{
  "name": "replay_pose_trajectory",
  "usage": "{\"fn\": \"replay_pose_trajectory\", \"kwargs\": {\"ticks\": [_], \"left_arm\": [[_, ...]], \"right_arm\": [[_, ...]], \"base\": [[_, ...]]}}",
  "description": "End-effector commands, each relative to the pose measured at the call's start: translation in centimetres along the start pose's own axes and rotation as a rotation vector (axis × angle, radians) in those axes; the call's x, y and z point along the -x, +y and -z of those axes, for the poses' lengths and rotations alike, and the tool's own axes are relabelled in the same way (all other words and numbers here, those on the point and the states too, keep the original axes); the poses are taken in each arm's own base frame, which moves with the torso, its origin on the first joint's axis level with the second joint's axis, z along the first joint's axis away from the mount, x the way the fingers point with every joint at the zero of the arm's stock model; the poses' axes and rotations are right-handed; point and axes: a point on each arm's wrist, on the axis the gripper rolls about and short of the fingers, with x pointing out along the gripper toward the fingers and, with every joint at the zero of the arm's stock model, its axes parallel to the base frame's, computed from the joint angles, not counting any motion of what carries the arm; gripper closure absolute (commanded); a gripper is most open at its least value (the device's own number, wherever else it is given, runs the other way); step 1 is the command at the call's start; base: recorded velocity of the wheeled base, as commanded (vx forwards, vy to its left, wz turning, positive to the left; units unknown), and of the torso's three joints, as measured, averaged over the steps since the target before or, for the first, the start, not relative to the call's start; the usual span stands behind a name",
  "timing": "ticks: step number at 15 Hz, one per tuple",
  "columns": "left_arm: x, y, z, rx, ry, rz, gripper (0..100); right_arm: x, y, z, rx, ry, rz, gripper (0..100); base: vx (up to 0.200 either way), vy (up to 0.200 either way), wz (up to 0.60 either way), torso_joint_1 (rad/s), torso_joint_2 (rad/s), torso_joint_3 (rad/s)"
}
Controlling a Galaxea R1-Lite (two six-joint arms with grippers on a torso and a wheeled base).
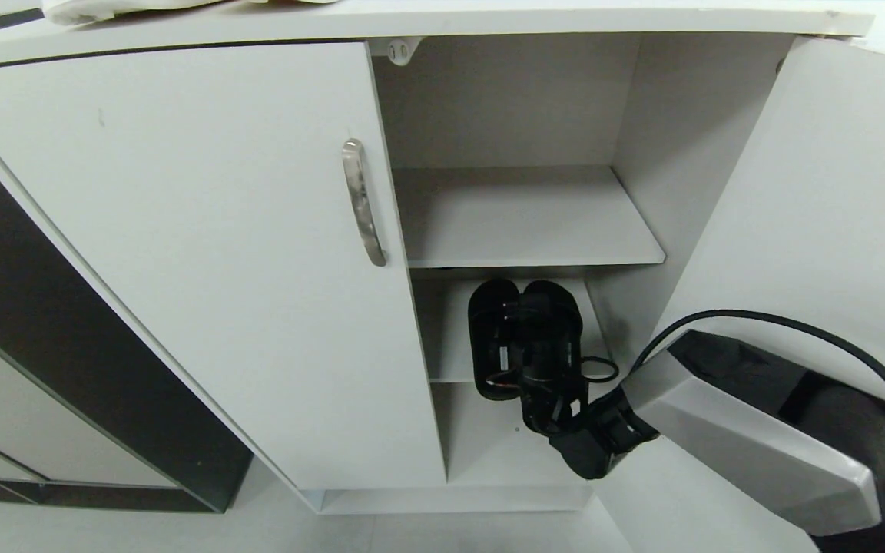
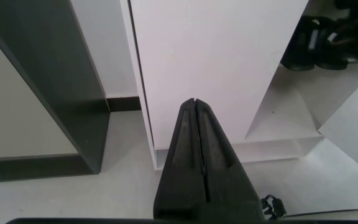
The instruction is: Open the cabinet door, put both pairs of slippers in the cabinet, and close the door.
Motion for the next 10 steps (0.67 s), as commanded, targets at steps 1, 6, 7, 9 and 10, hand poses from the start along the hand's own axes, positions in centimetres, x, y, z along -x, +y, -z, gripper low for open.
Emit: {"fn": "replay_pose_trajectory", "kwargs": {"ticks": [1, 6, 7, 9, 10], "left_arm": [[0.0, 0.0, 0.0, 0.000, 0.001, 0.000, 100], [0.0, 0.0, 0.0, 0.000, 0.001, 0.000, 100], [0.0, 0.0, 0.0, 0.000, 0.001, 0.000, 100], [0.0, 0.0, 0.0, 0.000, 0.001, 0.001, 100], [0.0, 0.0, 0.0, 0.000, 0.001, 0.001, 100]], "right_arm": [[6.0, -1.1, -2.7, -0.021, -0.030, -0.070, 0], [9.4, -2.1, -1.7, -0.029, -0.040, -0.112, 0], [9.4, -2.1, -1.7, -0.031, -0.044, -0.112, 0], [9.5, -2.0, -1.9, -0.034, -0.048, -0.115, 0], [9.5, -2.0, -1.9, -0.034, -0.048, -0.118, 0]], "base": [[0.000, 0.000, 0.00, 0.000, 0.00, 0.000], [0.000, 0.000, 0.00, 0.000, 0.00, 0.000], [0.000, 0.000, 0.00, 0.000, 0.00, 0.000], [-0.200, 0.000, 0.00, 0.002, 0.00, 0.002], [-0.200, 0.000, 0.00, 0.002, 0.00, -0.002]]}}
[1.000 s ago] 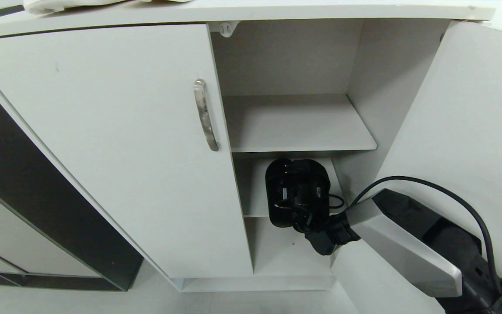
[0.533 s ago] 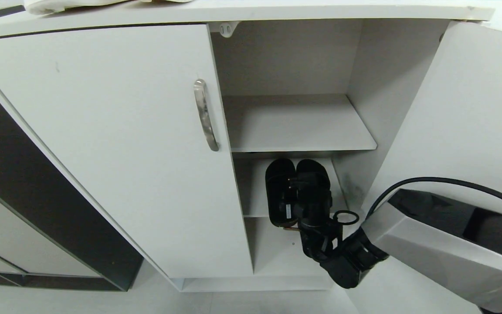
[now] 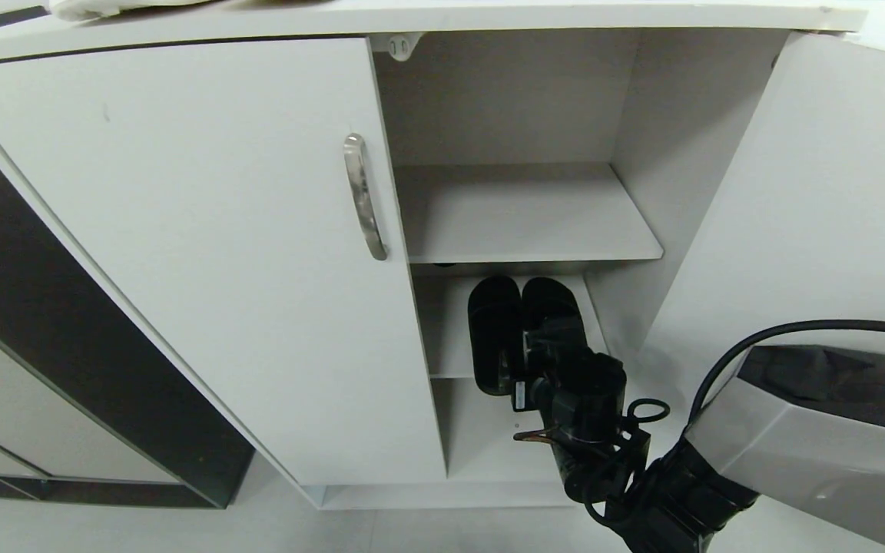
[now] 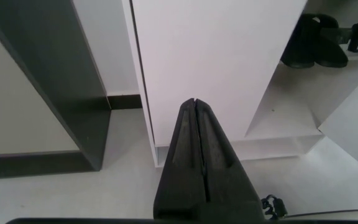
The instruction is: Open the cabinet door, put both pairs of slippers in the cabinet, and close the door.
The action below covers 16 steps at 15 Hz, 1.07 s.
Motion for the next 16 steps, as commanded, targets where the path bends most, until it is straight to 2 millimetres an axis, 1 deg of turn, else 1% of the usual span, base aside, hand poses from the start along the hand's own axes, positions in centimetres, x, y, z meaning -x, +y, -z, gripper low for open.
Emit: {"fn": "replay_pose_trajectory", "kwargs": {"ticks": [1, 5, 14, 16], "left_arm": [[-0.01, 0.00, 0.00, 0.000, 0.001, 0.001, 100], [-0.01, 0.00, 0.00, 0.000, 0.001, 0.000, 100], [-0.01, 0.00, 0.00, 0.000, 0.001, 0.003, 100], [-0.01, 0.00, 0.00, 0.000, 0.001, 0.001, 100]], "right_arm": [[0.27, 0.12, -0.32, -0.004, -0.005, -0.007, 0], [0.30, 0.17, -0.32, -0.004, -0.005, -0.007, 0], [0.33, 0.15, -0.37, -0.010, -0.016, -0.009, 0], [0.28, 0.11, -0.31, -0.007, -0.014, -0.007, 0]], "base": [[-0.200, 0.000, 0.00, -0.002, 0.01, 0.002], [-0.200, 0.000, 0.00, 0.000, 0.00, 0.005], [0.000, 0.000, 0.00, 0.000, 0.00, 0.000], [0.000, 0.000, 0.00, 0.002, 0.00, 0.132]]}}
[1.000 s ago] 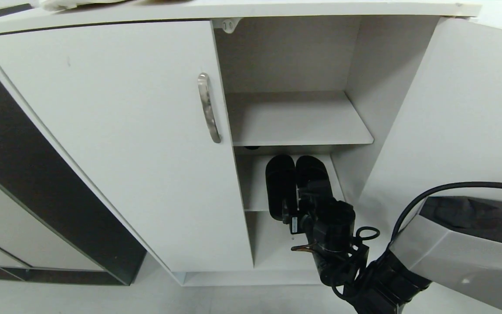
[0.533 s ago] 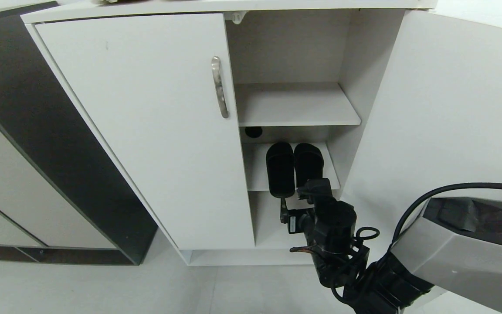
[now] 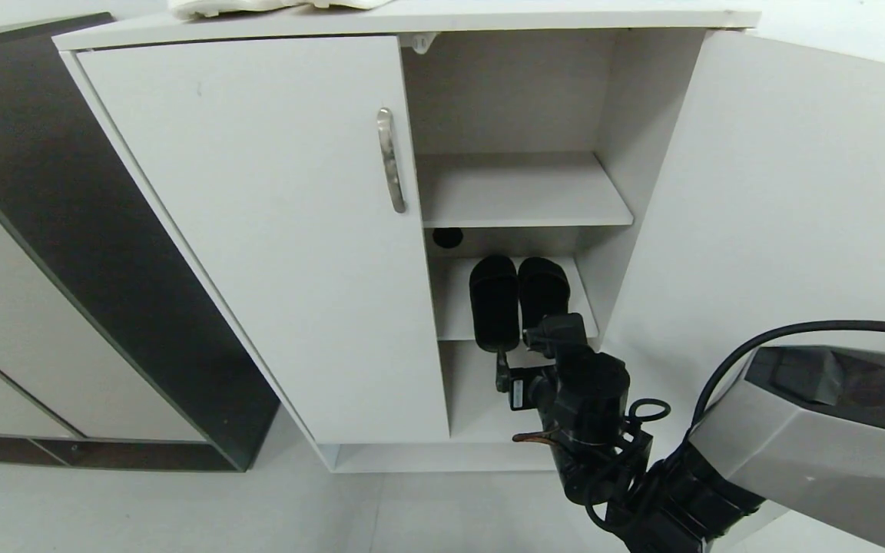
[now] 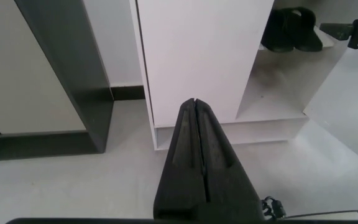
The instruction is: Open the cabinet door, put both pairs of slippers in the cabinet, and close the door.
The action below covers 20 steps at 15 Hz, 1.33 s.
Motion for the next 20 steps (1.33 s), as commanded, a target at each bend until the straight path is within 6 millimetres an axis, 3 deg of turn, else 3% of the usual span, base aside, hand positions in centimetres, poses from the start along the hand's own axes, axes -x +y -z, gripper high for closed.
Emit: {"fn": "replay_pose_trajectory", "kwargs": {"ticks": [1, 9, 15, 20], "left_arm": [[0.0, 0.0, 0.0, 0.000, 0.001, 0.001, 100], [0.0, 0.0, 0.0, 0.000, 0.001, -0.001, 100], [0.0, 0.0, 0.0, 0.000, 0.001, 0.001, 100], [0.0, 0.0, 0.0, 0.000, 0.001, 0.001, 100]], "right_arm": [[0.0, 0.0, 0.2, 0.003, 0.004, 0.000, 0], [0.6, -0.6, -0.2, 0.010, 0.008, -0.006, 0], [1.8, -1.4, -0.7, 0.026, 0.021, -0.052, 0], [1.9, -1.6, -0.3, 0.042, 0.035, -0.050, 0]], "base": [[0.000, 0.000, 0.00, -0.002, 0.00, 0.183], [0.000, 0.000, 0.00, 0.000, 0.00, 0.193], [0.000, 0.000, 0.00, 0.000, 0.00, 0.000], [0.000, 0.200, 0.00, 0.006, 0.00, 0.003]]}}
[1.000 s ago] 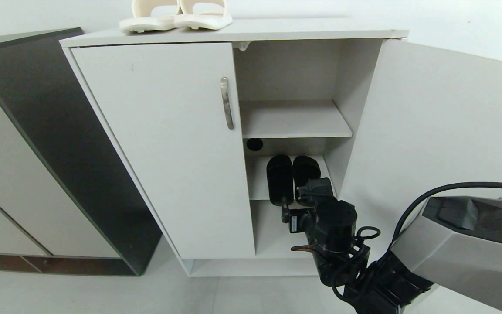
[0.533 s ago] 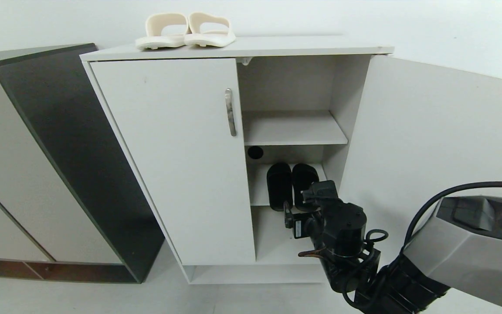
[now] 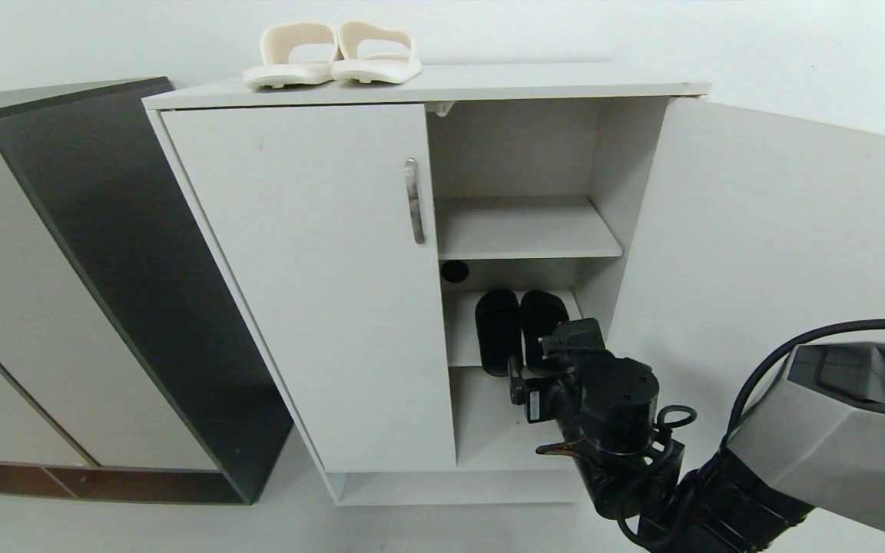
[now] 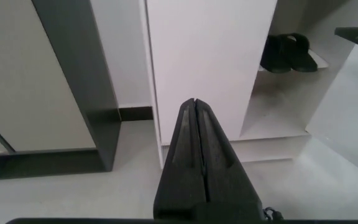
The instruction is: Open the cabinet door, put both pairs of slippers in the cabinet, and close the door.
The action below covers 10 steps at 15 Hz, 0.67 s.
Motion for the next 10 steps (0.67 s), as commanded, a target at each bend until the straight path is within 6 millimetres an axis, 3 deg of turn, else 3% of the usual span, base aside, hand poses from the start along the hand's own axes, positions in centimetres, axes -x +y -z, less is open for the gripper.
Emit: {"fn": "replay_pose_trajectory", "kwargs": {"ticks": [1, 10], "left_arm": [[-0.01, 0.00, 0.00, 0.000, 0.001, 0.001, 100], [-0.01, 0.00, 0.00, 0.000, 0.001, 0.001, 100]], "right_arm": [[0.19, -0.04, 0.18, 0.006, 0.006, -0.004, 0], [0.14, -0.49, 0.47, 0.023, -0.011, -0.027, 0]], "base": [[0.000, 0.200, 0.00, 0.002, 0.00, 0.002], [0.000, 0.200, 0.00, 0.001, 0.00, 0.004]]}}
